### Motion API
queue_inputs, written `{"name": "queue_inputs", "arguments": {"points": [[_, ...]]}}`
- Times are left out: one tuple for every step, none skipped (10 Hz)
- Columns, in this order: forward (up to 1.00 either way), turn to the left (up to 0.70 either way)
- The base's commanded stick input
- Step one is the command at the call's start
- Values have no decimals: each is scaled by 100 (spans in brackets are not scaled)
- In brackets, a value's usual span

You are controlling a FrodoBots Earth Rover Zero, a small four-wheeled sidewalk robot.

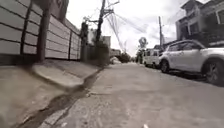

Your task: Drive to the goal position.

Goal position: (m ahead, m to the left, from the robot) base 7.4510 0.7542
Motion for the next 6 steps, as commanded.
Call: {"name": "queue_inputs", "arguments": {"points": [[100, 6], [100, 8], [100, 8], [100, 7], [100, 6], [100, 5]]}}
